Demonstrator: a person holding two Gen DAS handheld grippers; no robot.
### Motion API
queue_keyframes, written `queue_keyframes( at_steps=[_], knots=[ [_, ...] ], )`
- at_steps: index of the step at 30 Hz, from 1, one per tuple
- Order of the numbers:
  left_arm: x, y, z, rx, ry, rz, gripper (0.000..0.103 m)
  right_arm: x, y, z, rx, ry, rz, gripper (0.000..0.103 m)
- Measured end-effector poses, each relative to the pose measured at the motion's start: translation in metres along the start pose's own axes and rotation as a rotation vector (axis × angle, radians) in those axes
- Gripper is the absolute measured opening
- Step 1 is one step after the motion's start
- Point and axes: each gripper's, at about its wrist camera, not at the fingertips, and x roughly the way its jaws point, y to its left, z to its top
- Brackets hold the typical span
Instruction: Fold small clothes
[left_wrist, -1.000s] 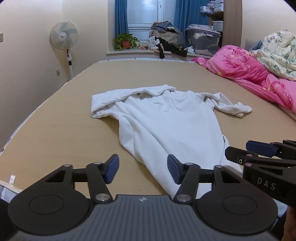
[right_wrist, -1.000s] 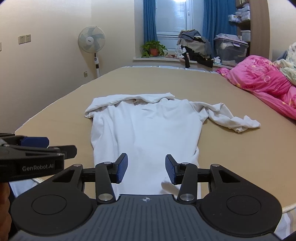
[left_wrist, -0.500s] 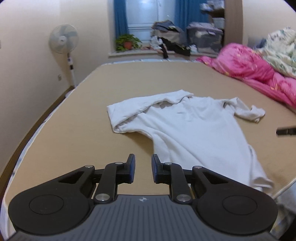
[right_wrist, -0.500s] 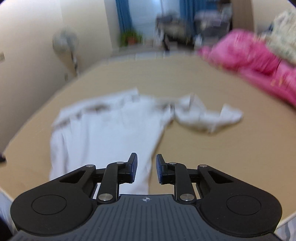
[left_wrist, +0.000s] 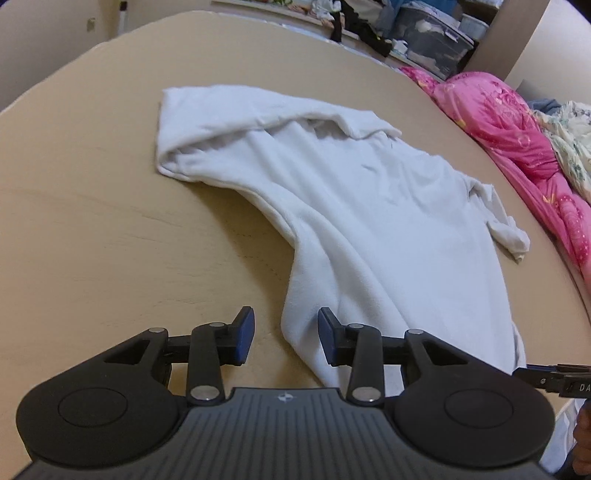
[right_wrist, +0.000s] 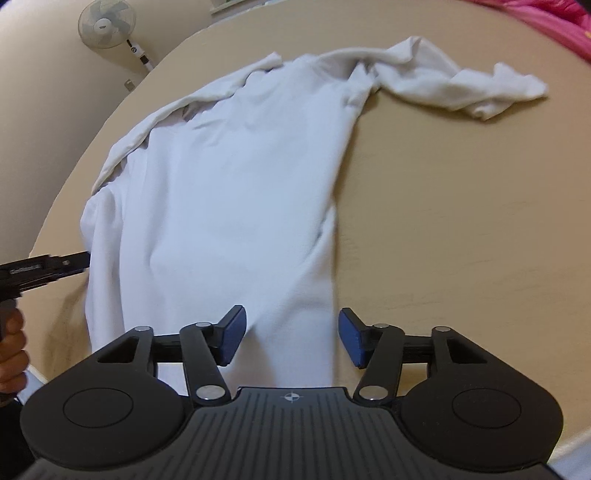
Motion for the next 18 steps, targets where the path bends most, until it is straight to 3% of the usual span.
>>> queue_keyframes(
  at_steps=[5,6,9,10,12,15,18],
  knots=[
    [0.012,-0.012,-0.001,0.046,-0.028,0.011,0.042,0.013,0.009,0.0,-0.066,0.016,-0.042,0.059],
    [0.011,-0.015,-0.004,0.044,-0.034,0.006,0.04,0.012,0.007,0.0,-0.058,0.005,-0.045,0.054],
    [0.005,-0.025,-0.01,0.083,-0.054,0.01,0.006,0.005,-0.003,-0.002,0.0,-0.018,-0.047,0.035],
    [-0.001,-0.027,-0.012,0.098,-0.07,0.017,0.004,0.002,-0.006,-0.004,0.011,-0.023,-0.042,0.023],
    [-0.019,-0.027,-0.014,0.094,-0.105,0.011,0.003,-0.007,-0.012,-0.007,0.016,-0.037,-0.027,0.007],
    [-0.064,-0.018,-0.013,0.063,-0.173,-0.01,0.003,-0.033,-0.026,-0.011,0.065,-0.104,0.015,0.006],
    [-0.119,0.006,-0.013,-0.006,-0.257,-0.026,0.002,-0.083,-0.056,-0.019,0.184,-0.238,0.104,0.005]
  ],
)
